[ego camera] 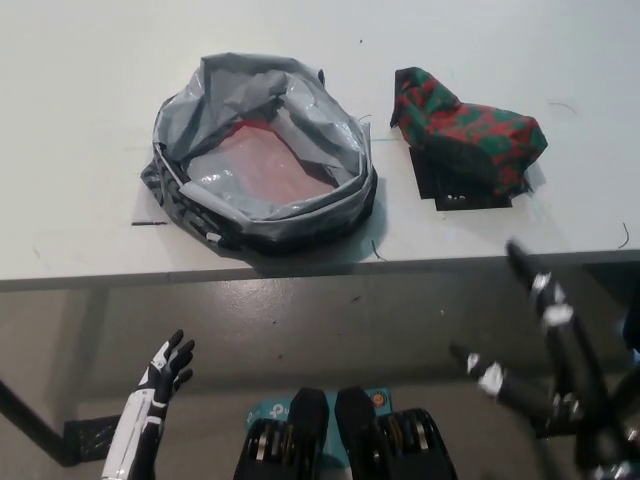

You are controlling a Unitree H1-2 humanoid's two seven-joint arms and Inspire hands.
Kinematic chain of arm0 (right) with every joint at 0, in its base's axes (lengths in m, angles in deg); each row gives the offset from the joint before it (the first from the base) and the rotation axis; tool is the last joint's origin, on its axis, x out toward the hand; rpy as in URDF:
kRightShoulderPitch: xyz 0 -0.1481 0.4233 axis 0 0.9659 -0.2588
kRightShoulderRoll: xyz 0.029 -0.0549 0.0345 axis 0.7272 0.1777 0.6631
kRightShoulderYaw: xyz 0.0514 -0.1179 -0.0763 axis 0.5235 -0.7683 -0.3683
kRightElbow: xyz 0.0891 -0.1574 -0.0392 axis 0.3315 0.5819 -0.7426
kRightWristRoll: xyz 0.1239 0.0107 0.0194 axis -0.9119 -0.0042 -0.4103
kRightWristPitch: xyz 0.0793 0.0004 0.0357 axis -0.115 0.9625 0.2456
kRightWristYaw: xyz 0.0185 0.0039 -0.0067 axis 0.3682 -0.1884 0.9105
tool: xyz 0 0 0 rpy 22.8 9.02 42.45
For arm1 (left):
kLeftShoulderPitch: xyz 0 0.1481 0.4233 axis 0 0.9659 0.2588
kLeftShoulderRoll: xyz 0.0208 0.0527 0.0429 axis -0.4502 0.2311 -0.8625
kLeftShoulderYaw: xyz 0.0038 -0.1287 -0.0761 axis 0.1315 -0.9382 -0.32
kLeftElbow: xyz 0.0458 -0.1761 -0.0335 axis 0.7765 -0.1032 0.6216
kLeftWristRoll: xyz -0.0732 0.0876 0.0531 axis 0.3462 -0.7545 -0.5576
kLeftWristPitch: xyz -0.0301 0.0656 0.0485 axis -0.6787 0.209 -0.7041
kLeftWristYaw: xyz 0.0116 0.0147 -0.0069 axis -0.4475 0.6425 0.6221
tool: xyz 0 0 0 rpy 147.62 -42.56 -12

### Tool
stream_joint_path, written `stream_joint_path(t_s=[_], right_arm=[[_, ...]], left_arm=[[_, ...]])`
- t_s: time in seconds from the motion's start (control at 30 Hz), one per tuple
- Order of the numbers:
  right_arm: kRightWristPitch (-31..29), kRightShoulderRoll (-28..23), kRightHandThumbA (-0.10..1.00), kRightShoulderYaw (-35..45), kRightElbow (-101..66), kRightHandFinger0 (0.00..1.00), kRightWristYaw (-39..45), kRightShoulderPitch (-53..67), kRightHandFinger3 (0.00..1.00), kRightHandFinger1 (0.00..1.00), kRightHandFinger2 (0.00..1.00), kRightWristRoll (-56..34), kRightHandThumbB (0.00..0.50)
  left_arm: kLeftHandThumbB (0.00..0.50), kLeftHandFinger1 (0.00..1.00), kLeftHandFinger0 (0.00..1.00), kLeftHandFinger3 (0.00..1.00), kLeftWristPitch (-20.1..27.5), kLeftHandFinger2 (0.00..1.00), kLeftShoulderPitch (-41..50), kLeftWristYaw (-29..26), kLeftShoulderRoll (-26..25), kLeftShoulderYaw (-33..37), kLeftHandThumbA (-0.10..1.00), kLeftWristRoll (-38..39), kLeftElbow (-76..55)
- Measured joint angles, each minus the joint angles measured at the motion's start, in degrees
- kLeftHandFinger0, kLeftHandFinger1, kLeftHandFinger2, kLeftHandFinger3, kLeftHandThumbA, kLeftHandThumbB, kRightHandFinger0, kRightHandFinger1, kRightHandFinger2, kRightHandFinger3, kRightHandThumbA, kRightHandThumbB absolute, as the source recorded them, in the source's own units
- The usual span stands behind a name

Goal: The robot uses its right hand to pick up a bag of coffee beans and puts it in the black plastic bag, then the robot grabs the top of the bag and lifts it.

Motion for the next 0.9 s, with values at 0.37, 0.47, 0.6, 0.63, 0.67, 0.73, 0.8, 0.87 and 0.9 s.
stream_joint_path(t_s=[0.37,0.47,0.6,0.63,0.67,0.73,0.8,0.87,0.9], right_arm=[[12.4,-11.0,1.00,-1.4,5.4,1.00,5.7,-26.0,1.00,1.00,1.00,7.1,0.466],[15.4,-12.5,1.00,-3.6,11.1,1.00,7.4,-33.3,1.00,1.00,1.00,9.1,0.479],[18.6,-13.1,1.00,-6.7,20.2,1.00,9.4,-41.7,1.00,1.00,1.00,11.2,0.490],[19.4,-13.2,1.00,-7.6,22.8,1.00,9.9,-43.6,1.00,1.00,1.00,11.7,0.493],[20.3,-13.2,1.00,-8.7,26.2,1.00,10.5,-45.9,1.00,1.00,1.00,12.3,0.494],[21.8,-13.1,0.98,-10.8,32.0,1.00,11.6,-49.6,1.00,1.00,1.00,13.3,0.491],[23.3,-12.9,0.96,-12.9,38.3,1.00,12.6,-53.3,1.00,1.00,1.00,14.2,0.500],[24.3,-12.4,0.96,-14.8,44.9,1.00,13.4,-56.6,1.00,1.00,1.00,15.0,0.500],[24.8,-12.2,0.96,-15.6,47.6,1.00,13.7,-58.0,1.00,1.00,1.00,15.3,0.500]], left_arm=[[0.216,1.00,1.00,1.00,0.1,1.00,0.1,0.0,0.0,0.0,1.00,-1.3,0.7],[0.238,1.00,1.00,1.00,0.3,1.00,0.1,0.0,0.0,0.0,1.00,-1.5,1.0],[0.239,1.00,1.00,1.00,0.6,1.00,0.0,0.0,0.0,0.0,1.00,-2.1,1.2],[0.244,1.00,1.00,1.00,0.7,1.00,0.0,0.0,0.0,0.0,1.00,-2.4,1.2],[0.245,1.00,1.00,1.00,0.8,1.00,0.0,0.0,0.1,0.0,1.00,-2.5,1.2],[0.244,1.00,1.00,1.00,1.2,1.00,0.0,-0.1,0.0,0.0,1.00,-2.9,1.2],[0.241,1.00,1.00,1.00,1.6,1.00,0.0,-0.2,0.1,0.0,1.00,-3.4,1.2],[0.237,1.00,1.00,1.00,1.9,1.00,0.0,-0.3,0.1,0.0,1.00,-3.7,1.2],[0.230,1.00,1.00,1.00,2.1,1.00,0.0,-0.3,0.1,0.0,1.00,-4.0,1.2]])
